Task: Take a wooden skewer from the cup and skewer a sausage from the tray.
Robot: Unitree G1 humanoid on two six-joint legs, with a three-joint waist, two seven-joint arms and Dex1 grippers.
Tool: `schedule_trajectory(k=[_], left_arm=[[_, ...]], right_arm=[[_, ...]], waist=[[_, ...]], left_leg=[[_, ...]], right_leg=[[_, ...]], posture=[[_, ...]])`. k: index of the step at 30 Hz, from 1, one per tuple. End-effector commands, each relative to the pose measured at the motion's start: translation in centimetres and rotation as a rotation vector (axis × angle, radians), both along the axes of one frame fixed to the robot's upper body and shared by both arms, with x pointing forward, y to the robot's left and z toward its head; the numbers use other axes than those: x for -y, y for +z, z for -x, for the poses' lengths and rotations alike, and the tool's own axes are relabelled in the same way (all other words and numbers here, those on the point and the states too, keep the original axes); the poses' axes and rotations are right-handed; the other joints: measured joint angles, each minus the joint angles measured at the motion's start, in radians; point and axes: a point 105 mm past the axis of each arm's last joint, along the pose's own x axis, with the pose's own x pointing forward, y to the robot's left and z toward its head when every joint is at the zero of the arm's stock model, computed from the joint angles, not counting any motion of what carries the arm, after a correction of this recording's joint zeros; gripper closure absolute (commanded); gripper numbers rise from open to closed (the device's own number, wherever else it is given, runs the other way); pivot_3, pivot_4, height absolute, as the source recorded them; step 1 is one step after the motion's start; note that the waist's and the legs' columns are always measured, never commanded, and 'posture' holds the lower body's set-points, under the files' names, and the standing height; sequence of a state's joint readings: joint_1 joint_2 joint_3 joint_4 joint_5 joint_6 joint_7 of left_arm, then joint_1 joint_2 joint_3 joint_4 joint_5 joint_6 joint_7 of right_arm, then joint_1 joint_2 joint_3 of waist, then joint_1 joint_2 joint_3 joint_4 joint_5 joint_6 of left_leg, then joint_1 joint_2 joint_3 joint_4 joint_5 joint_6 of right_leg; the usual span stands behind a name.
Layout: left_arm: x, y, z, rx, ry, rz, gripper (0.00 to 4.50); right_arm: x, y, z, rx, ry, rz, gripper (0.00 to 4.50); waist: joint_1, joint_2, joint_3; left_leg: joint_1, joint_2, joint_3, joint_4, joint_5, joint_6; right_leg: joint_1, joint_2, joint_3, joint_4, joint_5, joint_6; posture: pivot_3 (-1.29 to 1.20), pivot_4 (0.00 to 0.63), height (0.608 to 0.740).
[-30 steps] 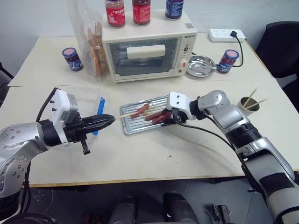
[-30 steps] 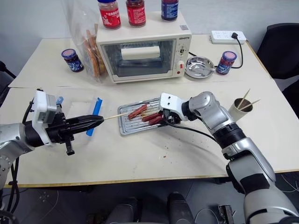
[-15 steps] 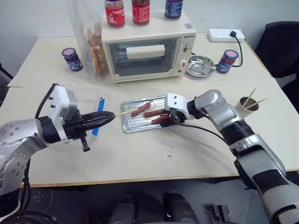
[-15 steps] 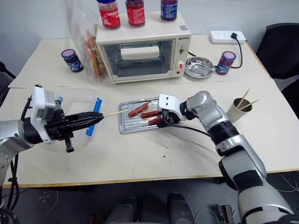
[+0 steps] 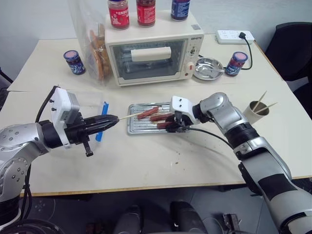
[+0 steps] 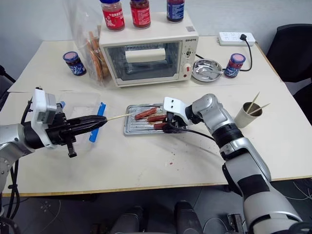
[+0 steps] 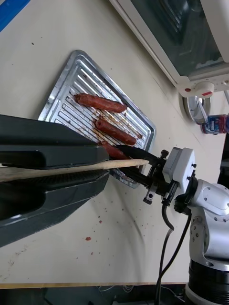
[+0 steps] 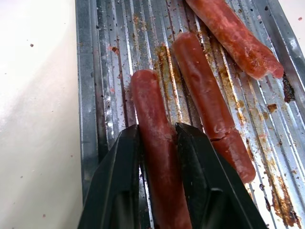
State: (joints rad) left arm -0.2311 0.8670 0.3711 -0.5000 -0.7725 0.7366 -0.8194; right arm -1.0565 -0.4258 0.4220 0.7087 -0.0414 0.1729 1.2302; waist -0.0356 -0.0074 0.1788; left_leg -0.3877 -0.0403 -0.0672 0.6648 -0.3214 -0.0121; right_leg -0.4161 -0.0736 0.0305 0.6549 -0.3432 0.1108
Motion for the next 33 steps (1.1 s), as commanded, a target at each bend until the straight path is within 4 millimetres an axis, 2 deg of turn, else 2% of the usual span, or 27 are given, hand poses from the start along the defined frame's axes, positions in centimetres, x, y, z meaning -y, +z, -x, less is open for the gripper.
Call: schedule_trajectory(k=[1,5,11,14,17,22,26,30,33], left_arm=[[0.1,0.7,0.0,0.045,-0.004,-0.017,4.50],[0.1,0.7,-0.2,0.048,-0.009,-0.018,4.50],[0.2,0.7,-0.2,0.047,-0.017,-0.021,4.50],[0.1,0.8,-0.3,0.043,-0.023,-0.019,4.50],[0.1,0.9,-0.4,0.035,-0.031,-0.018,4.50],[0.1,0.8,-0.2,0.010,-0.076,-0.041,4.50],[0.3,0.6,0.8,-0.041,-0.164,-0.076,4.50],[0.9,0.7,1.3,-0.058,-0.228,-0.090,4.50],[1.9,0.9,1.5,-0.041,-0.280,-0.097,4.50]], right_arm=[[0.2,0.6,-0.1,0.008,-0.006,-0.004,3.18],[0.3,0.6,-0.1,0.000,-0.013,-0.008,3.18],[0.4,0.6,0.1,-0.006,-0.016,-0.016,4.27],[0.4,1.0,0.2,-0.005,-0.013,-0.025,4.27],[0.3,2.7,0.8,0.001,0.004,-0.044,4.27],[0.5,6.9,3.5,-0.035,0.069,-0.084,4.27],[1.6,10.0,7.4,-0.115,0.171,-0.077,4.27],[2.2,12.1,10.4,-0.184,0.222,-0.086,4.27],[1.8,12.8,11.4,-0.213,0.207,-0.117,4.27]], waist=[[0.000,0.000,0.000],[0.001,0.000,0.000],[0.000,0.000,0.000],[0.000,0.000,0.000],[0.001,0.000,0.000],[0.004,0.000,0.000],[0.007,0.001,0.001],[0.008,0.001,0.001],[0.007,0.001,0.001]], left_leg=[[0.000,0.000,0.000,0.000,0.000,0.000],[0.000,0.000,0.000,0.000,0.000,0.000],[0.000,0.000,0.000,0.000,0.000,0.000],[0.000,0.000,0.000,0.000,0.000,0.000],[0.000,0.000,0.000,0.000,0.000,0.000],[-0.002,0.000,0.000,0.000,0.000,0.000],[-0.002,0.000,0.000,0.000,0.000,0.000],[-0.003,-0.001,0.000,0.000,0.000,0.000],[-0.003,-0.001,0.000,0.000,0.000,0.000]], right_leg=[[0.000,0.000,0.000,0.000,0.000,0.000],[0.000,0.000,0.000,0.000,0.000,0.000],[0.000,0.000,0.000,0.000,0.000,0.000],[0.000,0.000,0.000,0.001,0.000,0.000],[0.000,0.000,0.000,0.002,0.000,0.000],[-0.002,0.000,0.000,0.002,0.000,0.000],[-0.002,0.000,0.000,0.002,0.000,0.000],[-0.003,-0.001,0.000,-0.001,0.000,0.000],[-0.003,-0.001,0.000,-0.001,0.000,-0.001]], posture=[[0.00,0.150,0.740],[0.00,0.150,0.740],[0.00,0.150,0.740],[0.00,0.150,0.740],[0.00,0.150,0.740],[0.00,0.150,0.740],[0.00,0.150,0.740],[0.00,0.150,0.740],[0.00,0.150,0.740]])
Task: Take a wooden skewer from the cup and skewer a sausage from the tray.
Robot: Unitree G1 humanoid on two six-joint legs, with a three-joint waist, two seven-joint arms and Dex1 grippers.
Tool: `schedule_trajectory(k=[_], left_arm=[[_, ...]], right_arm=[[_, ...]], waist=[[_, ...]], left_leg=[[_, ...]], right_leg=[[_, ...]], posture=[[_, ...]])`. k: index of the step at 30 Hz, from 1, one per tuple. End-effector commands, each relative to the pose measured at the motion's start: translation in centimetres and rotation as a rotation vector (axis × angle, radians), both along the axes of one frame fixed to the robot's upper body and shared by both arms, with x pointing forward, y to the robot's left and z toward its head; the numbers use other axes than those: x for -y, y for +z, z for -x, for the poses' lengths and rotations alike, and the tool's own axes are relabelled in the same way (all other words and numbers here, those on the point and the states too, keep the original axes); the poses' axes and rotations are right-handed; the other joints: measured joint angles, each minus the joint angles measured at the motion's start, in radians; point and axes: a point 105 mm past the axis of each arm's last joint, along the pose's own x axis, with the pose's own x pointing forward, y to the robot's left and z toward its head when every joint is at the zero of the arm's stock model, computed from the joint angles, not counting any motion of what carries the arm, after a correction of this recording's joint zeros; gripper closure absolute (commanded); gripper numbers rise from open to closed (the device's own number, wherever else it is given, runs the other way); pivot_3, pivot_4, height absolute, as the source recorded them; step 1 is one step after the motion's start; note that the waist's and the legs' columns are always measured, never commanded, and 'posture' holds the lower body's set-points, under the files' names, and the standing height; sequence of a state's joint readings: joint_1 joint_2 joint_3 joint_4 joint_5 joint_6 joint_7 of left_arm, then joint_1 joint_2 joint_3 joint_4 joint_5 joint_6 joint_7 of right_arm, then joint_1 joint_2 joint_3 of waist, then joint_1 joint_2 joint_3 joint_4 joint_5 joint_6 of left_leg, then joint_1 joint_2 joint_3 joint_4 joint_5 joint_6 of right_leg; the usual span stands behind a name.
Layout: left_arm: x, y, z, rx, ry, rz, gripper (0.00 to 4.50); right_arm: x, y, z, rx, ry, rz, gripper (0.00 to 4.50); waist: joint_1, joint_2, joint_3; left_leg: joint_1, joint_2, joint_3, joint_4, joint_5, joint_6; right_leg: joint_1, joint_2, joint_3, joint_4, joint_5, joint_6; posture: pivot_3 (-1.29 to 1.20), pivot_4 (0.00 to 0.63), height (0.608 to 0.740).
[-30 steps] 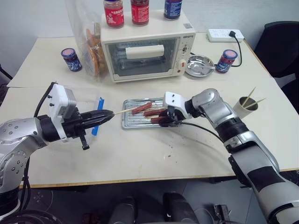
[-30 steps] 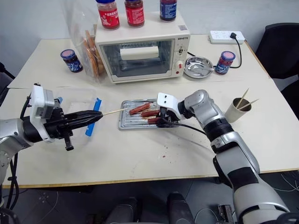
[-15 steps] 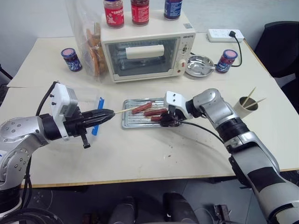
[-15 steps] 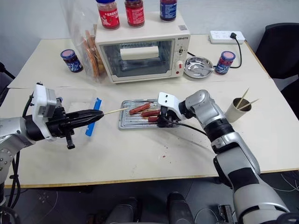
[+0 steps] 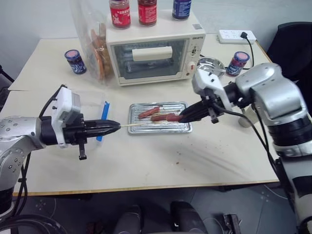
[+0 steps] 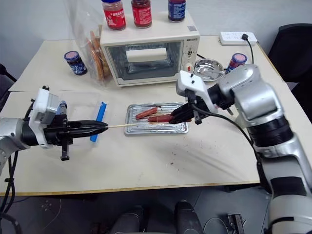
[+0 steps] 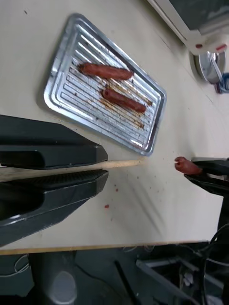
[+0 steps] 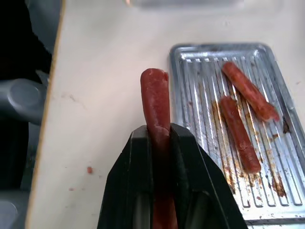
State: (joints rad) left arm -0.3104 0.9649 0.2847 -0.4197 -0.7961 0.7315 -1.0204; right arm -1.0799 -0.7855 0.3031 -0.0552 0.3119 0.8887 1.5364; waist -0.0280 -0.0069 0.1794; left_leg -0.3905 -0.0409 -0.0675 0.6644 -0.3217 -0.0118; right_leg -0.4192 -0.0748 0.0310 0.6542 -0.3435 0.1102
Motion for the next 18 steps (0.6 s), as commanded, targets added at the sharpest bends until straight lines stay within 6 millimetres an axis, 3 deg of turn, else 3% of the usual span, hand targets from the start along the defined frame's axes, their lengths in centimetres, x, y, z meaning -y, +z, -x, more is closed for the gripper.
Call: schedule_trajectory(k=[1,7,18], left_arm=[[1.6,1.0,0.7,0.044,-0.088,-0.010,4.50],[2.9,1.7,0.6,0.075,-0.134,0.006,4.50],[3.2,2.1,0.6,0.085,-0.143,0.009,4.50]], right_arm=[[-0.7,1.9,2.4,-0.040,0.058,-0.046,4.27],[-1.2,1.6,3.2,-0.044,0.062,-0.051,4.27],[-1.6,1.4,3.2,-0.037,0.044,-0.070,4.27]], waist=[[0.000,0.000,0.000],[0.001,0.000,0.000],[0.001,0.000,0.000]], left_leg=[[0.000,0.000,0.000,0.000,0.000,0.000],[0.000,0.000,0.000,0.000,0.000,0.000],[0.000,0.000,0.000,0.001,0.000,0.000]], right_leg=[[0.000,0.000,0.000,0.000,0.000,0.000],[0.000,0.000,0.000,0.001,0.000,0.000],[-0.001,0.000,0.000,0.001,0.000,0.000]], posture=[[0.00,0.150,0.740],[0.00,0.150,0.740],[0.00,0.150,0.740]])
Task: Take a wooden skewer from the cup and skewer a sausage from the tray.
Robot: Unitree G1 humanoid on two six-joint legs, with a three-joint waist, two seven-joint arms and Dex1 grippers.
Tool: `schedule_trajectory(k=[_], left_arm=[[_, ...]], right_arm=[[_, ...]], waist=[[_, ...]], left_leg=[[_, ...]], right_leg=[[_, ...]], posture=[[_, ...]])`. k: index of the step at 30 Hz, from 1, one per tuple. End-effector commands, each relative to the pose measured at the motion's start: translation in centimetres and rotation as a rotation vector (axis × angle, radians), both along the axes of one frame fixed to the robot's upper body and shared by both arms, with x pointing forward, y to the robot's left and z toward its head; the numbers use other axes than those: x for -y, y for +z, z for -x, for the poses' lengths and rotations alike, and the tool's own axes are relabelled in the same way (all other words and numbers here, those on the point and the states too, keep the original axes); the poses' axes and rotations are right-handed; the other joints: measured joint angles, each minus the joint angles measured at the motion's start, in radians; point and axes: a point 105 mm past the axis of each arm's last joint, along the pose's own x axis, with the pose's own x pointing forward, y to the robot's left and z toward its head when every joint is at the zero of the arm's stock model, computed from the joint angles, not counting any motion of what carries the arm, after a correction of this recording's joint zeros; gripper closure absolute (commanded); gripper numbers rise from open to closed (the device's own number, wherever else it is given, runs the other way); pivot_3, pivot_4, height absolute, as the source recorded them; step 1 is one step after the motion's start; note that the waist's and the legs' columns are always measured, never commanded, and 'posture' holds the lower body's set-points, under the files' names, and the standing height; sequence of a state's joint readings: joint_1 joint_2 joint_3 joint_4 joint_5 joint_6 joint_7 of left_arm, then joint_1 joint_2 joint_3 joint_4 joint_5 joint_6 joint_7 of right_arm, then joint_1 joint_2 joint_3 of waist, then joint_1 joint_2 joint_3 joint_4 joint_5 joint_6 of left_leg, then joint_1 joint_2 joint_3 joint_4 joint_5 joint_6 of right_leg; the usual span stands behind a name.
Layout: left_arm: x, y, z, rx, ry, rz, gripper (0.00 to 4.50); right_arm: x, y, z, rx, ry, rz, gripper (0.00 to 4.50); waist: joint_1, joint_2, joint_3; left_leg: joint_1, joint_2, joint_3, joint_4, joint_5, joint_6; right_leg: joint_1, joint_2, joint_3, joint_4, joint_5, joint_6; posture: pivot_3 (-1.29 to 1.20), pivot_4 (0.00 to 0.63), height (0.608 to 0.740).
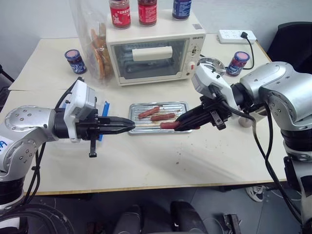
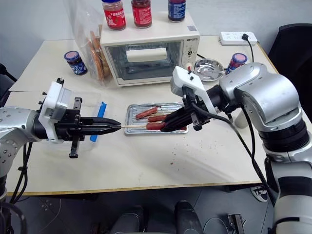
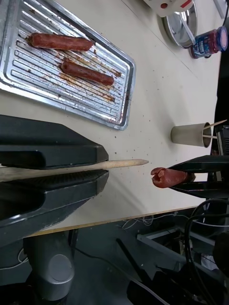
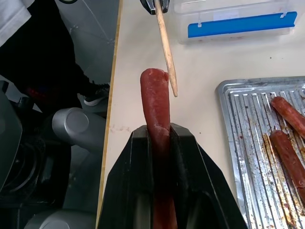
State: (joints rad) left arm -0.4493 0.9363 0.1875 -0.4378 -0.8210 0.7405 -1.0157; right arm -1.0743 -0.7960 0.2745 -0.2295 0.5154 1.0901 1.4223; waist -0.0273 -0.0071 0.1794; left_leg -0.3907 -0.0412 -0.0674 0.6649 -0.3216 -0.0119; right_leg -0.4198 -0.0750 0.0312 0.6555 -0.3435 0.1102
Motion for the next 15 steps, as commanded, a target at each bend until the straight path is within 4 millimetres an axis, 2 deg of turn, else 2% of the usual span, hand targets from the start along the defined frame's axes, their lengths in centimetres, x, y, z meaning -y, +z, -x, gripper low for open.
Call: schedule_trajectory(k=[1,6,15], left_arm=[[0.5,0.7,0.5,0.037,-0.021,0.005,4.50],[0.5,0.7,0.4,0.038,-0.019,0.004,4.50],[-0.5,0.8,0.2,0.044,0.008,-0.014,4.50]], right_arm=[[0.1,0.8,0.3,0.042,0.003,-0.017,4.27],[0.1,0.6,0.0,0.046,-0.008,-0.018,4.27],[1.4,-0.3,-1.3,0.056,-0.067,0.009,4.27]], waist=[[0.000,0.000,0.000],[0.000,0.000,0.000],[0.000,0.000,0.000]], left_leg=[[0.000,0.000,0.000,0.000,0.000,0.000],[0.000,0.000,0.000,0.000,0.000,0.000],[0.000,0.000,0.000,0.000,0.000,0.000]], right_leg=[[0.000,0.000,0.000,0.000,0.000,0.000],[0.000,0.000,0.000,0.000,0.000,0.000],[0.000,0.000,0.000,0.001,0.000,0.000]], posture=[[0.00,0.150,0.740],[0.00,0.150,0.740],[0.00,0.150,0.740]])
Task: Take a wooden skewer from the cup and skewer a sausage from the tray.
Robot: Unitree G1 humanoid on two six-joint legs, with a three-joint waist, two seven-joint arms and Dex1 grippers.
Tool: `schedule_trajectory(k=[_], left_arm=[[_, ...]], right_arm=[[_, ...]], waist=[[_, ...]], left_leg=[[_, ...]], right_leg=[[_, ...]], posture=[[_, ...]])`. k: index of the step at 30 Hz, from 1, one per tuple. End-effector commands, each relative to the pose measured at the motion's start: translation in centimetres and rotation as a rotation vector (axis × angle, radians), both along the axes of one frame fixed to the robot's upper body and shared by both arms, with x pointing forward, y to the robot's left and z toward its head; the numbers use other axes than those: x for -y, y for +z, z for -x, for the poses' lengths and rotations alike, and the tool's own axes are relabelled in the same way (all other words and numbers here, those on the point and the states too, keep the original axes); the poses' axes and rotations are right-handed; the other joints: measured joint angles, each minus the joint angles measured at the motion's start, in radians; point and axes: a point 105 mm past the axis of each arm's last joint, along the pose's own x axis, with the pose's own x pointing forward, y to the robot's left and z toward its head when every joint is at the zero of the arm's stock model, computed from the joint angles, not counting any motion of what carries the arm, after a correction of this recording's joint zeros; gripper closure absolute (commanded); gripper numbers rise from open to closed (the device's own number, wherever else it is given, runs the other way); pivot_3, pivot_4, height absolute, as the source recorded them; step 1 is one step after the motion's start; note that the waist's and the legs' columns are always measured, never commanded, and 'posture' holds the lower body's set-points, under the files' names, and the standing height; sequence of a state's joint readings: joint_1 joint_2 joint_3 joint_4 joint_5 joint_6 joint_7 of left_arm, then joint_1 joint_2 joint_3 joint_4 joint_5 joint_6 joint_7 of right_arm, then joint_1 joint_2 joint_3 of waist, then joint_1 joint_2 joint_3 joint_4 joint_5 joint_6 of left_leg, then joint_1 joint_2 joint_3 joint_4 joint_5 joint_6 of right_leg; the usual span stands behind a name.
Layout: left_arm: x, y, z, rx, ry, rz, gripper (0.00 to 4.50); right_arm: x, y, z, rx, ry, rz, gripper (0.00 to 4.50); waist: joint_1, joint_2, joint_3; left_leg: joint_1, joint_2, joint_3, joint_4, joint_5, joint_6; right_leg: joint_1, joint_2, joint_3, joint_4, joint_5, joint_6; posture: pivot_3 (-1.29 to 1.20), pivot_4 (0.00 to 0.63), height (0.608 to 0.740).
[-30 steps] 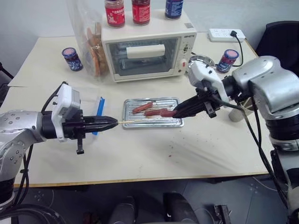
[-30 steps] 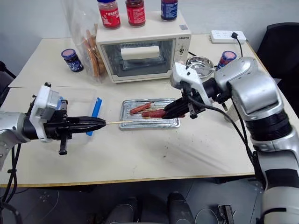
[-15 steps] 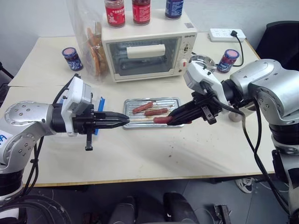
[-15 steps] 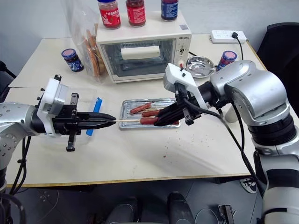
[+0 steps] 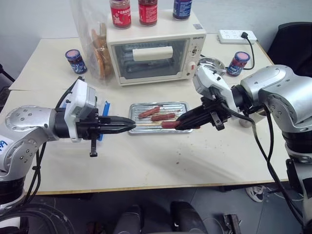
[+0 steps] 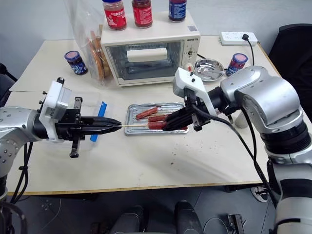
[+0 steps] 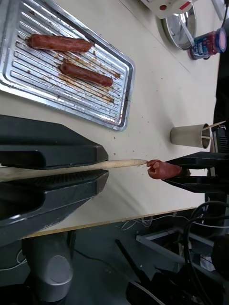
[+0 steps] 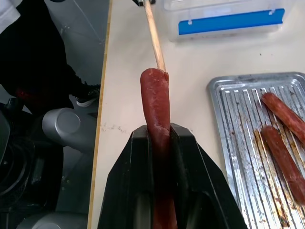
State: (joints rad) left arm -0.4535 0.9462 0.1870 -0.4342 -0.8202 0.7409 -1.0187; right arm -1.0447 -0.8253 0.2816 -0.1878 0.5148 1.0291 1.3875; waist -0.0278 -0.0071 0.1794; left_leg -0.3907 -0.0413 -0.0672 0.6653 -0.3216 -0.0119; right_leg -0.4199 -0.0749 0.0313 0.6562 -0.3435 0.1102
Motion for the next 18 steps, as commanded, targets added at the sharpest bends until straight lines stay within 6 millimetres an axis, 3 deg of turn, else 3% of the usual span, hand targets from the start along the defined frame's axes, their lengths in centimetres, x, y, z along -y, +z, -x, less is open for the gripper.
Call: schedule_trajectory(k=[1,18], left_arm=[[-0.3,0.8,0.2,0.042,0.005,-0.005,4.50],[0.1,0.6,0.0,0.041,-0.019,-0.003,4.50]], right_arm=[[0.6,0.2,-0.3,0.041,-0.016,0.016,4.27],[-0.4,0.8,0.5,0.035,0.014,-0.020,4.27]], waist=[[0.000,0.000,0.000],[0.000,0.000,0.000]], left_leg=[[0.000,0.000,0.000,0.000,0.000,0.000],[0.000,0.000,0.000,0.000,0.000,0.000]], right_leg=[[0.000,0.000,0.000,0.000,0.000,0.000],[0.000,0.000,0.000,0.000,0.000,0.000]], posture=[[0.00,0.150,0.740],[0.00,0.150,0.740]])
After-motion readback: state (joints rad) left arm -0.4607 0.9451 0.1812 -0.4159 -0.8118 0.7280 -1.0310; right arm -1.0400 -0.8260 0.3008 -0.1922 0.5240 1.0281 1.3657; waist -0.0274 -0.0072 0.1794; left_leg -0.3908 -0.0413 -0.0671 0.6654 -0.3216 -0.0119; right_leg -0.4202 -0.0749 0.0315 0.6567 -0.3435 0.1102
